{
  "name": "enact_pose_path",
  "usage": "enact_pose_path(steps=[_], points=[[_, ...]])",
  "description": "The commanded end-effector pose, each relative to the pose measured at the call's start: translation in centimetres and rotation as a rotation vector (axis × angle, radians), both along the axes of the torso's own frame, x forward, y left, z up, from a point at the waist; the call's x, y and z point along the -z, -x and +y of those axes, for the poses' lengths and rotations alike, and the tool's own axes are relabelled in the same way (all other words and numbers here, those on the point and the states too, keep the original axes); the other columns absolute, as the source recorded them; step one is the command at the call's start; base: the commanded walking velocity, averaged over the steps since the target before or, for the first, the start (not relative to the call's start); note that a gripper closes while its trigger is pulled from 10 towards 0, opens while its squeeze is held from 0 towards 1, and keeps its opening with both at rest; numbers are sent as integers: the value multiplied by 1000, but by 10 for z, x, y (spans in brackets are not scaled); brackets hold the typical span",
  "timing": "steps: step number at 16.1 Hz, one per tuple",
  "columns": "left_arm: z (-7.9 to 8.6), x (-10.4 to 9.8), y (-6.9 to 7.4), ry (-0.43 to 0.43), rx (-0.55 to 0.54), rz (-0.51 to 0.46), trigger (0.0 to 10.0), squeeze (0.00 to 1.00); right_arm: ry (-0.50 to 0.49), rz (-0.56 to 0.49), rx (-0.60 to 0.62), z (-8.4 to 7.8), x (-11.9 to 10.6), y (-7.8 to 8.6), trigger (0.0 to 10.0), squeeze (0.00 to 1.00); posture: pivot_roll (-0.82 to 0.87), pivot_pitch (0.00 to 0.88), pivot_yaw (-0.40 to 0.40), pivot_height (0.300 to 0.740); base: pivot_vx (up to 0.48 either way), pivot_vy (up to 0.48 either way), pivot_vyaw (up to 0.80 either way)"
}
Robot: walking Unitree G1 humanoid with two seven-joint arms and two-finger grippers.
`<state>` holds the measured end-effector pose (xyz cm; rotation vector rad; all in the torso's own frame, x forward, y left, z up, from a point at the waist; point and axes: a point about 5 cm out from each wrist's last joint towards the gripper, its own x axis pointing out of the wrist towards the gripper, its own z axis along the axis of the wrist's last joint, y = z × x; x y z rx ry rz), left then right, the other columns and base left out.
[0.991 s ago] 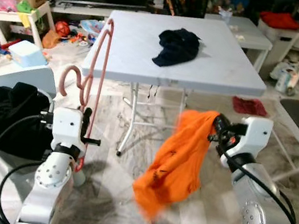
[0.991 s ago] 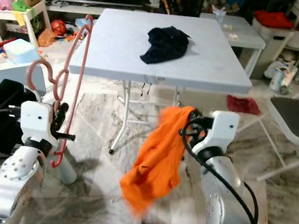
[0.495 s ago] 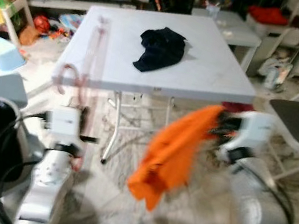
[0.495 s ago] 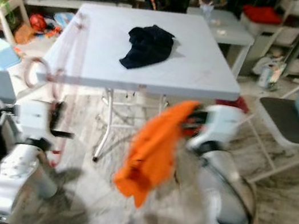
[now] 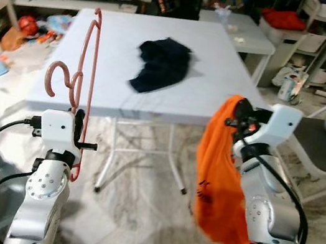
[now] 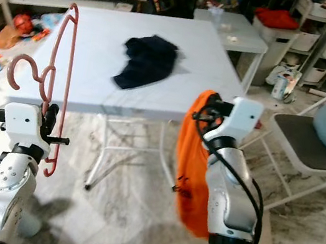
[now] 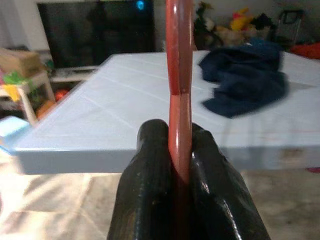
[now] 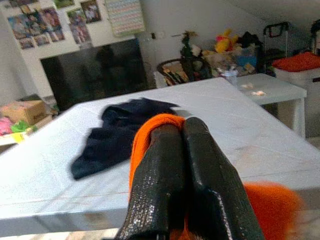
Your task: Hang hanger
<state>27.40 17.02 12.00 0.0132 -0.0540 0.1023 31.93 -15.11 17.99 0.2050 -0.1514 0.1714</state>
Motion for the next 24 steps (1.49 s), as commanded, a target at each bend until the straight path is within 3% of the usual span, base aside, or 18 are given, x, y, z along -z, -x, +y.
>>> enact_pose_path(steps=[1, 8, 21, 24], points=[[3, -7, -1, -15, -5, -24, 10000, 0, 7, -33, -19, 5, -8, -1, 10000, 0, -35, 0, -5, 740, 435, 0, 0], [3, -7, -3, -11, -10, -21, 10000, 0, 1, -38, -31, 4, -9, -3, 10000, 0, -38, 0, -7, 740, 432, 0, 504], [-1, -8, -7, -11, 9, -14, 10000, 0, 1, -48, -27, 5, -11, -7, 10000, 0, -33, 0, -12, 740, 426, 0, 0], [-2, -6, -7, -2, 9, -2, 10000, 0, 4, -45, -32, 6, -10, -7, 10000, 0, -33, 0, -13, 740, 102, 0, 0]])
